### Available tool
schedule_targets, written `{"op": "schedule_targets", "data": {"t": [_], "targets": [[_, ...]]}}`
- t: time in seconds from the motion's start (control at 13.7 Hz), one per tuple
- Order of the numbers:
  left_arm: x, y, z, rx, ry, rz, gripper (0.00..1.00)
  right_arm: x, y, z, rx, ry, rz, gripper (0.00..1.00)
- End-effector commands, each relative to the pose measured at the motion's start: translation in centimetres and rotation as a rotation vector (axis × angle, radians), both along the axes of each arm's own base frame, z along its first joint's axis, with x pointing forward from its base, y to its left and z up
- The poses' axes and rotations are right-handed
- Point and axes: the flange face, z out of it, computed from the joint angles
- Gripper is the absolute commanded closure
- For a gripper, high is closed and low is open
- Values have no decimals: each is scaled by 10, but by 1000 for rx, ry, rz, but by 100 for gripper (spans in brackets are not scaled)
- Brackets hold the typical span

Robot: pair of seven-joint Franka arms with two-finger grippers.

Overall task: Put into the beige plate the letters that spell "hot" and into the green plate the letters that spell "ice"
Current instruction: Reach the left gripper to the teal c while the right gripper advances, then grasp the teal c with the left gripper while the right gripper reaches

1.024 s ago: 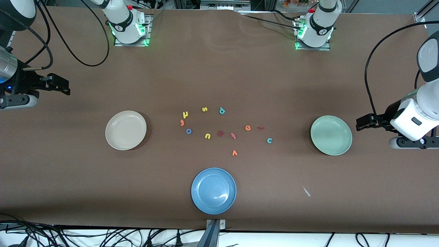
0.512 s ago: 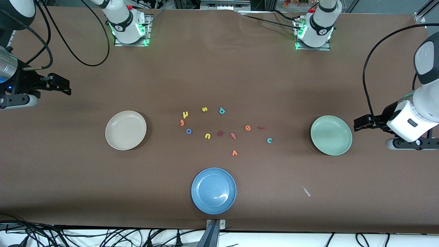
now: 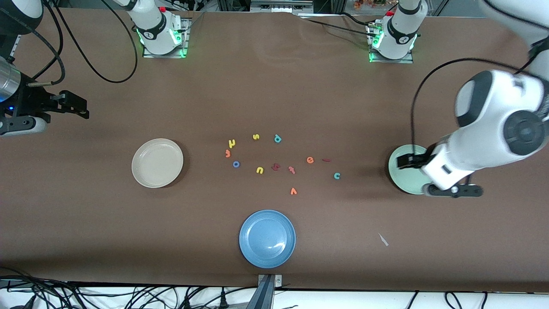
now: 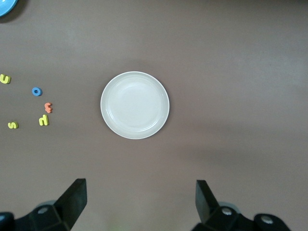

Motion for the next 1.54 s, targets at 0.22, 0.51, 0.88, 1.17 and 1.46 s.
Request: {"op": "schedule_targets", "data": {"t": [0.22,0.51,0.88,1.17,1.46], "targets": [[7,-66,-97,19,66,304,0,2,2,5,20,-5,-9,0],[7,-100,-158,51,72,577,0,26,20,-56,-3,91,21,0],[3,-128,-209,40,44,682,0,30,20,-60,3,88,10,0],[-9,-128,-243,52,50,645,3,38,38,-66,-2,44,6,0],[-27,-129,-262,53,80,640,27,35,122,-90,-2,49,57,0]]}}
